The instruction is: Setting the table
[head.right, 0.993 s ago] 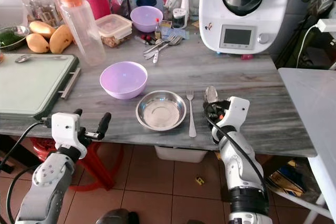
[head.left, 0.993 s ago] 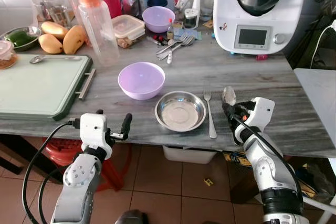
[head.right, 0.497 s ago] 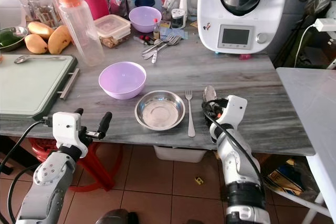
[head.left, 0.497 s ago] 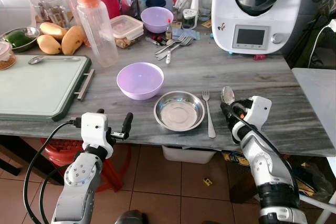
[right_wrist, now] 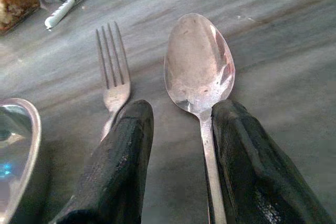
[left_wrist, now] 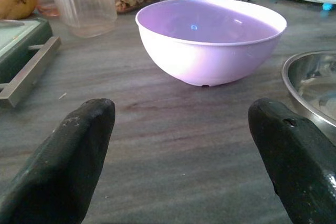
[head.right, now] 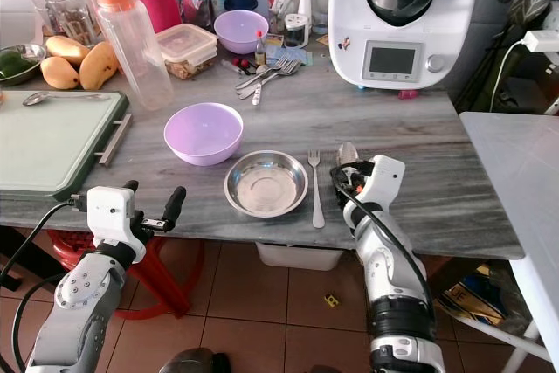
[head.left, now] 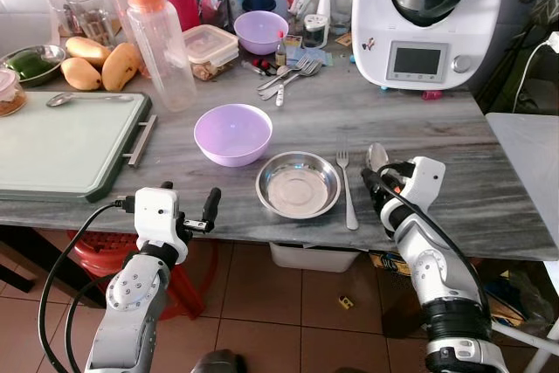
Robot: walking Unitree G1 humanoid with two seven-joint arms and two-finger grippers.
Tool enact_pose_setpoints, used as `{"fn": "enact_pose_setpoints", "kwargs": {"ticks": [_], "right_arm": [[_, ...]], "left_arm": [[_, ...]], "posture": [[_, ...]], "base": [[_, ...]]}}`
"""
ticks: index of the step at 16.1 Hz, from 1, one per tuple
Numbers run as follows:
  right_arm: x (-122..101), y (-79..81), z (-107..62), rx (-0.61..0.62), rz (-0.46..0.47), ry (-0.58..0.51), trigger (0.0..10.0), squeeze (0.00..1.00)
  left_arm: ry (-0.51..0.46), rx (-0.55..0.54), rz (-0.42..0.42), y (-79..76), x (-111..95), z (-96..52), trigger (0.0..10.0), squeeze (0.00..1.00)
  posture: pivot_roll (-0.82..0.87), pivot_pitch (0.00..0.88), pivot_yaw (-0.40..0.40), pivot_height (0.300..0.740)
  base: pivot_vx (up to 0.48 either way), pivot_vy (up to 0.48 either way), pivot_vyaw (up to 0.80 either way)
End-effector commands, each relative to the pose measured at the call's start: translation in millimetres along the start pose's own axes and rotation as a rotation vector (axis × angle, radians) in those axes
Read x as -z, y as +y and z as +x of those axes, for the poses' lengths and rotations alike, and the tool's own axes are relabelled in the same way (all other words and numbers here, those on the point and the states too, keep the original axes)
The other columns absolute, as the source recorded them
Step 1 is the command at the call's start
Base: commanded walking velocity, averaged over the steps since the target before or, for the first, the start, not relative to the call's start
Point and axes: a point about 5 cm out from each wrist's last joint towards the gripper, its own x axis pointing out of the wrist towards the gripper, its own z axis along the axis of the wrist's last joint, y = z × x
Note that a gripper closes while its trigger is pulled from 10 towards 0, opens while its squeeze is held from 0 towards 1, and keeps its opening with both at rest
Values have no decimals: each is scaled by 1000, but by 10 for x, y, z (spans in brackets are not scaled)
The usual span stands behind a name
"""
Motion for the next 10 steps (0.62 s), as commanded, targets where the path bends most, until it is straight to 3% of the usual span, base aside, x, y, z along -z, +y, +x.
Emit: {"fn": "enact_pose_setpoints", "kwargs": {"ticks": [1,6,10], "right_arm": [[17,37,26,-11,11,13,10000,0],[-12,96,57,-24,21,-4,10000,0],[-58,54,11,-11,10,-29,10000,0]], "left_arm": [[4,0,6,14,-9,-15,10000,0],[1,1,5,2,-11,-7,10000,0],[0,-1,1,-3,-12,-9,10000,0]], "posture": [[21,0,35,740],[21,0,32,740],[21,0,30,740]], "base": [[0,0,0],[0,0,0],[0,0,0]]}}
